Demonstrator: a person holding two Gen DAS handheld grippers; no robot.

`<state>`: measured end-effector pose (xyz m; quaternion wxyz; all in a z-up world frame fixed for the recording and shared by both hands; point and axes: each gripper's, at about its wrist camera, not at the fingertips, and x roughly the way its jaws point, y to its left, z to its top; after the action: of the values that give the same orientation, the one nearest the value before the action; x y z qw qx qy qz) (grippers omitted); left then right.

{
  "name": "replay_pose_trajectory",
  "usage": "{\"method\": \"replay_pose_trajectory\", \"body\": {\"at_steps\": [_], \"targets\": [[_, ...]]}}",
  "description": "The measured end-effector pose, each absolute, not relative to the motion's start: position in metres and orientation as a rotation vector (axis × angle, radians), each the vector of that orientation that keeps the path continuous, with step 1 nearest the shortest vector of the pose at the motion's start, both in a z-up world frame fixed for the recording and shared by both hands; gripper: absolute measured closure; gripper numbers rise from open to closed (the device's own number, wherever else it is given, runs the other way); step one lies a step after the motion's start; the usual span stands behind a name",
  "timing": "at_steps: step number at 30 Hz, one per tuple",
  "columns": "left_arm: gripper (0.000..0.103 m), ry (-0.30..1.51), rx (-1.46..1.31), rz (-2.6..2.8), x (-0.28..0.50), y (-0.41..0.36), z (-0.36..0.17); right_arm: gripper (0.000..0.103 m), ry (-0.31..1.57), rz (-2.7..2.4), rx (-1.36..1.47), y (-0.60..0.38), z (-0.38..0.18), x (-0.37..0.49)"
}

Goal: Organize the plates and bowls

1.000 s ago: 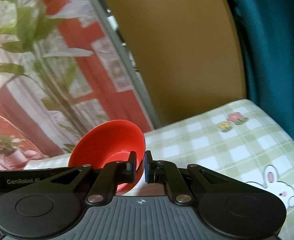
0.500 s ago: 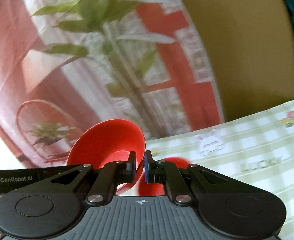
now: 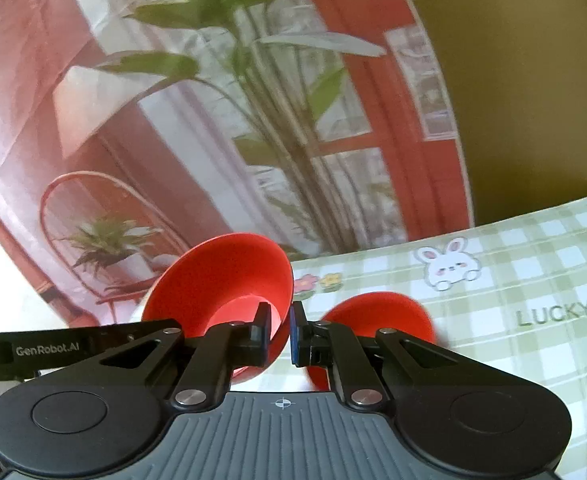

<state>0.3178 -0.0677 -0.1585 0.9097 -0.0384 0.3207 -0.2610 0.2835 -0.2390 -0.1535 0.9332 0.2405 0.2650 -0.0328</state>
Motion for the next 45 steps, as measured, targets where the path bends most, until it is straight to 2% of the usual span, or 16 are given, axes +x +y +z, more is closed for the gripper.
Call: {"method": "replay_pose_trajectory", "body": {"at_steps": [13,37,40,43,45], "targets": [[0.084,0.743,-0.022,-0.595,0.352,-0.131,-0.195,0.094,0.596,-0.168,0.563,-0.295,-0.199,0.282],[0.084,0.791,0.052,-0.593,0.371,-0.145,-0.223,0.094,0.662,-0.172,0.555,-0.304,-0.225,0.294],[0.081,0.785,0.065,-0.589,0.370,-0.145,-0.223,0.094,0.662,-0.172,0.553,-0.304,-0.225,0.294],[0.060,0.784,0.079,-0.567,0.369,-0.145,-0.222,0.093,0.662,-0.173,0.547,-0.303,-0.224,0.293],[0.060,0.782,0.073,-0.573,0.368,-0.143,-0.222,0.093,0.662,-0.179,0.542,-0.303,-0.224,0.292]]}}
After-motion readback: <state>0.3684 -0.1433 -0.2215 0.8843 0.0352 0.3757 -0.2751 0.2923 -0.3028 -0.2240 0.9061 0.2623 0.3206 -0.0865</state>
